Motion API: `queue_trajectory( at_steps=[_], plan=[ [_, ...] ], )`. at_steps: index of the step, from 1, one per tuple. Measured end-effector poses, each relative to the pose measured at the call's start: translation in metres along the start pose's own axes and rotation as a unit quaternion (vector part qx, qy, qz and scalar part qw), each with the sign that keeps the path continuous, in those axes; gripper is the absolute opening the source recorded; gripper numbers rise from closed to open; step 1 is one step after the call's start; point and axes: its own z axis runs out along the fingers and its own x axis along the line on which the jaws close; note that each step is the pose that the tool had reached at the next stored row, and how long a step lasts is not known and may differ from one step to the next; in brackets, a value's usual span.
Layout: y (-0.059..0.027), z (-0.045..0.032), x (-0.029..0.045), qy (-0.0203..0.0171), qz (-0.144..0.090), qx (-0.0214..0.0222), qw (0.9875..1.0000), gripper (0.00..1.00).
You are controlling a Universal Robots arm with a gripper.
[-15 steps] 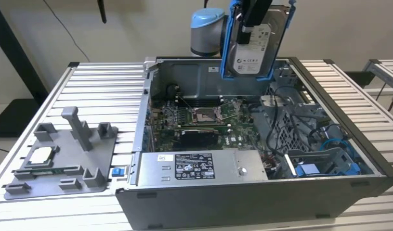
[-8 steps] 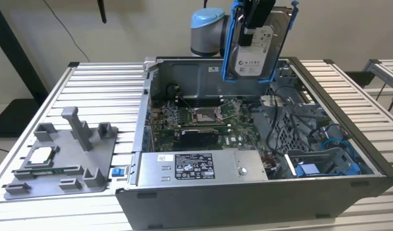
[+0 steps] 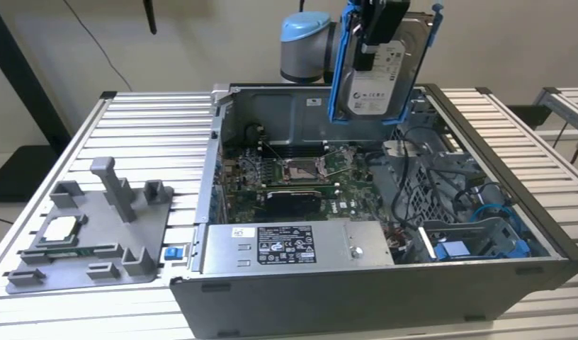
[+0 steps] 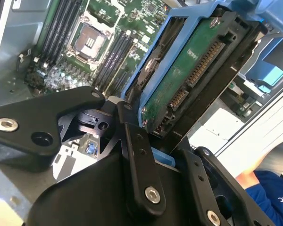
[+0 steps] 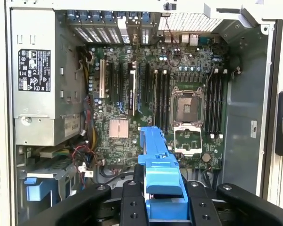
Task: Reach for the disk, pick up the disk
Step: 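Pick up the disk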
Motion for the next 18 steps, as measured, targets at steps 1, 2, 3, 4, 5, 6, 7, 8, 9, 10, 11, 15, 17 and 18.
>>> queue_trajectory(
  at_steps=[1,2,3,4,5,6,7,8,9,10,11,15,17,18],
  plan=[
    [-0.0003,0.0001,0.0011,0.0,0.0,0.0,1.0,0.0],
    [-0.0006,0.0002,0.0023,0.0,0.0,0.0,1.0,0.0],
    [-0.001,0.0003,0.004,0.0,0.0,0.0,1.0,0.0],
    [-0.0014,0.0004,0.0058,0.0001,0.0,0.0,1.0,0.0],
    [-0.0019,0.0005,0.0077,0.0,0.0,0.0,1.0,0.0],
    [-0.0024,0.0006,0.0095,0.0,0.0,-0.0001,1.0,0.0],
    [-0.0029,0.0007,0.0114,0.0,0.0,-0.0001,1.0,0.0],
    [-0.0035,0.0009,0.0138,0.0,0.0,-0.0002,1.0,0.0],
    [-0.0039,0.0009,0.0166,0.0,0.0,-0.0002,1.0,0.0],
    [-0.0042,0.001,0.0196,0.0,0.0,-0.0002,1.0,0.0],
    [-0.0042,0.0012,0.0227,0.0,0.0,-0.0002,1.0,0.0],
    [-0.0042,0.0018,0.0344,0.0,0.0,-0.0002,1.0,0.0],
    [-0.0042,0.0021,0.0407,0.0,0.0,-0.0002,1.0,0.0],
    [-0.0042,0.0023,0.0441,0.0,0.0,-0.0002,1.0,0.0]
  ],
)
